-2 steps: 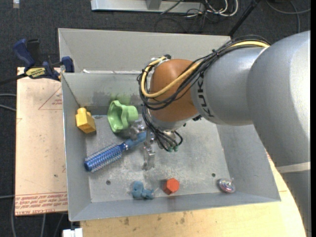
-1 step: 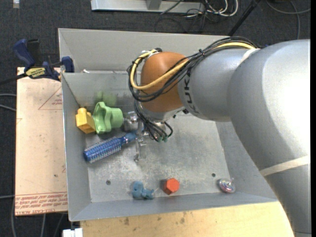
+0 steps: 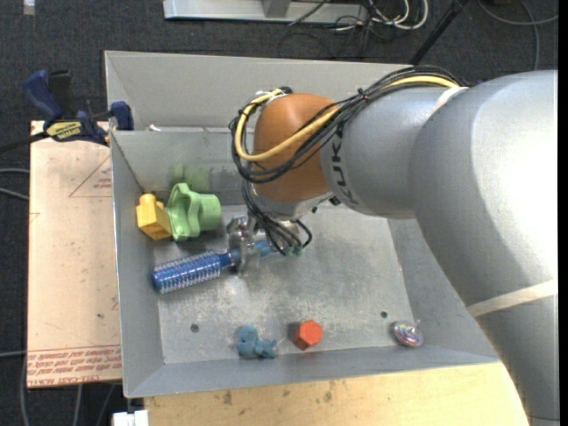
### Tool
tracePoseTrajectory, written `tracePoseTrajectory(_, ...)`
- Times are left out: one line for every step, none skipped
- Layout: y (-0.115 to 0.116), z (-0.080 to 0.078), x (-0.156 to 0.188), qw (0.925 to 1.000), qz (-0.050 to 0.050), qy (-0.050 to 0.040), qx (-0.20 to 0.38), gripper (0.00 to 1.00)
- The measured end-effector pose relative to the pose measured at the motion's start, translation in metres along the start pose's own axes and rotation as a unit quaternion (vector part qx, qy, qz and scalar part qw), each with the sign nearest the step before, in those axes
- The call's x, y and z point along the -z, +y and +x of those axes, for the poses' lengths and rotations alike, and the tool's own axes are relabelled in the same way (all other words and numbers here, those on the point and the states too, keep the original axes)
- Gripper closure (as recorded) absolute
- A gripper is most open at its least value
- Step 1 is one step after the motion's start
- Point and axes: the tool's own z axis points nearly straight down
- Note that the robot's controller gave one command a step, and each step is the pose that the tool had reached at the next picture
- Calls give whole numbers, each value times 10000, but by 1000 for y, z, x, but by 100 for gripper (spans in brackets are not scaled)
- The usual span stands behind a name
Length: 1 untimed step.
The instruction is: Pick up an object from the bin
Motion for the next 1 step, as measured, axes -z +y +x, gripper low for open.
tracePoseTrajectory(30, 35, 156, 9998, 2, -29, 188, 100)
